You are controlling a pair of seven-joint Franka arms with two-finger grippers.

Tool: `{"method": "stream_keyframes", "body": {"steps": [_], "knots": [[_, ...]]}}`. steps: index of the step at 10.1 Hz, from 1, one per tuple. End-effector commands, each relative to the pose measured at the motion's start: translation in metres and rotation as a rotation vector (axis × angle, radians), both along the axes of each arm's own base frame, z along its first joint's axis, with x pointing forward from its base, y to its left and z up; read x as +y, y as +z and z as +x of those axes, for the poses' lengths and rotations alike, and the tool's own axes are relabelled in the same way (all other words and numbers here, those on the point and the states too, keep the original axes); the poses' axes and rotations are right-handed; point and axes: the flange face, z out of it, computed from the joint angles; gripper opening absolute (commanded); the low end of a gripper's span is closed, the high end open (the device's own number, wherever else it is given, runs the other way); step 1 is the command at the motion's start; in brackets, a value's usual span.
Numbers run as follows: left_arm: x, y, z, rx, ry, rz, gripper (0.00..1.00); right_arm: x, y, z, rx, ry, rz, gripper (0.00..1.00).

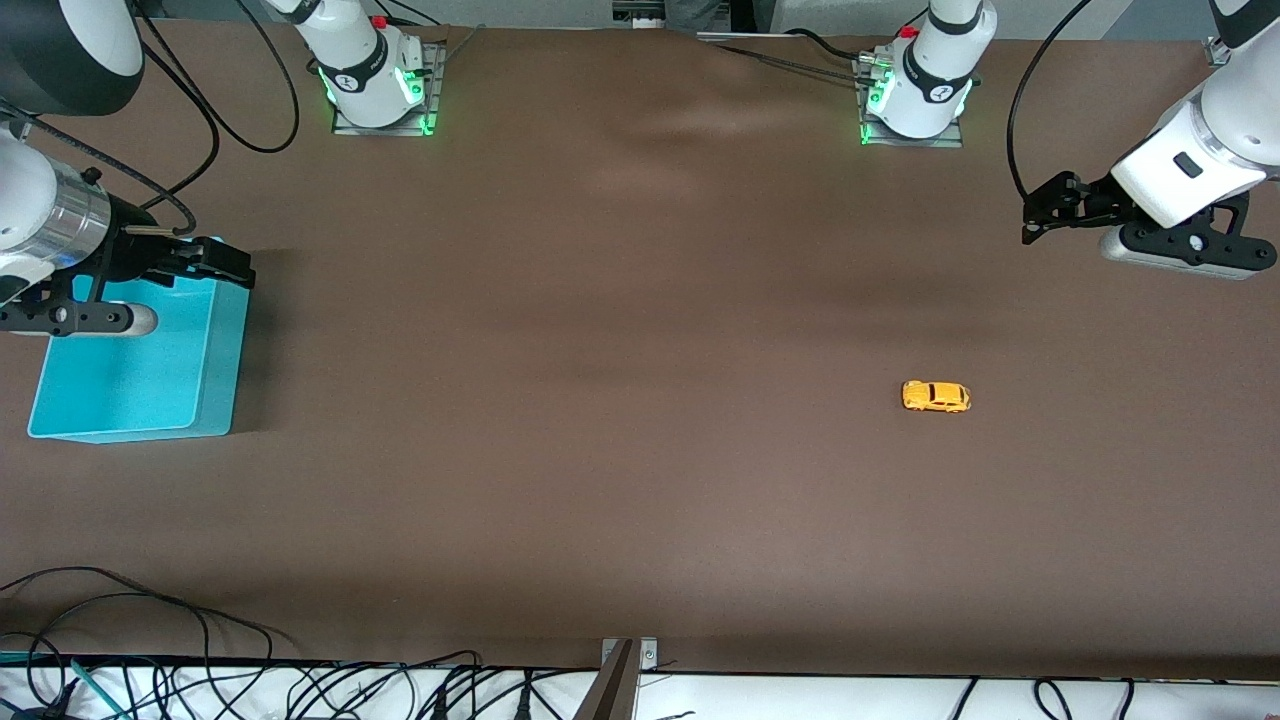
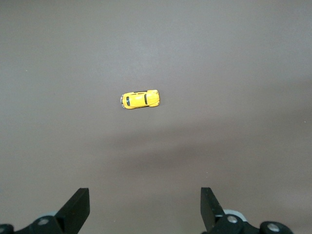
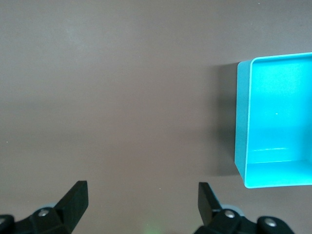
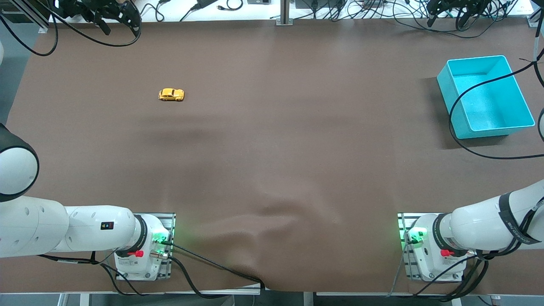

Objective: Wind up and store yellow beetle car
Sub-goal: 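Lower the left gripper over the yellow beetle car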

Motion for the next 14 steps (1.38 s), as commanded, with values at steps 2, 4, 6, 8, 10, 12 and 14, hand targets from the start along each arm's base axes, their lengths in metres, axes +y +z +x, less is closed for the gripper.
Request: {"method": "stream_keyframes", "body": {"steps": [2,4,6,8,10,12,14], "knots": [[-0.007,-0.006,0.002,0.016,-0.017,-0.002,1.00,-0.001,0.004,-0.001,0.006,0.007,0.020,1.00],[-0.009,-0.018,0.008,0.039,-0.029,0.002,1.00,-0.001,0.004,-0.001,0.006,0.007,0.023,1.00],[-0.018,-0.027,0.023,0.047,-0.141,-0.014,1.00,-0.001,0.003,0.000,0.008,0.007,0.023,1.00],[-0.017,-0.046,0.033,0.072,-0.293,-0.035,1.00,-0.001,0.003,0.000,0.008,0.007,0.023,1.00],[-0.012,-0.072,0.044,0.100,-0.422,-0.060,1.00,-0.001,0.004,-0.001,0.006,0.007,0.023,1.00],[-0.006,-0.105,0.055,0.110,-0.573,-0.093,1.00,-0.002,0.003,0.000,0.008,0.008,0.024,1.00],[0.004,-0.148,0.064,0.092,-0.764,-0.120,1.00,-0.002,0.004,-0.001,0.006,0.013,0.023,1.00]]}}
